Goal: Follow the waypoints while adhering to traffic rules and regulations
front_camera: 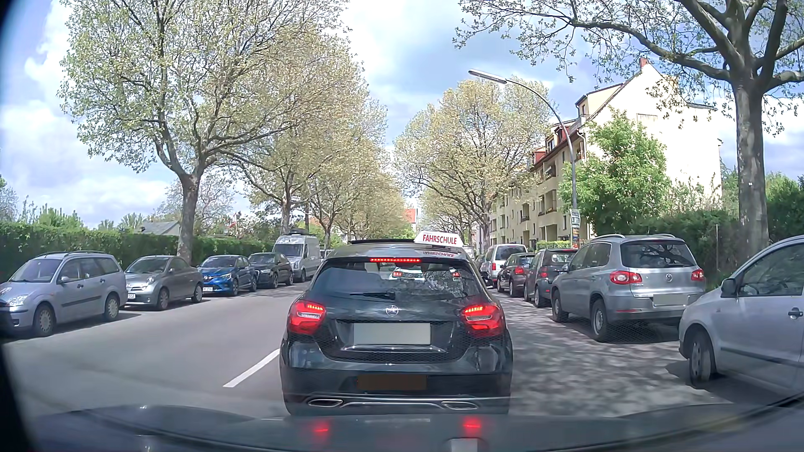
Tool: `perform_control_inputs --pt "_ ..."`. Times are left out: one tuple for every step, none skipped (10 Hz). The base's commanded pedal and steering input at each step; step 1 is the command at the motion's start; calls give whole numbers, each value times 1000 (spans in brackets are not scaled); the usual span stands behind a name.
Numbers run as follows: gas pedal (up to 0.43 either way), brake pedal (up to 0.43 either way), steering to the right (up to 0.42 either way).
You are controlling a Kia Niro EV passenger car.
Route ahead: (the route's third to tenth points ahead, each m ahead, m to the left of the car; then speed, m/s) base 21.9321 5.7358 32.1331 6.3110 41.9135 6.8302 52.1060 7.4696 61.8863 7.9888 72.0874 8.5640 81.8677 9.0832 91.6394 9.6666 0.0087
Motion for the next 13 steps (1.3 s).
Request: perform_control_inputs --pt "0 287 11" --pt "0 287 11" --pt "0 287 11" --pt "0 287 11" --pt "0 287 11" --pt "0 287 11" --pt "0 287 11" --pt "0 287 11" --pt "0 287 11" --pt "0 287 11" --pt "0 287 11" --pt "0 287 11" --pt "0 287 11"
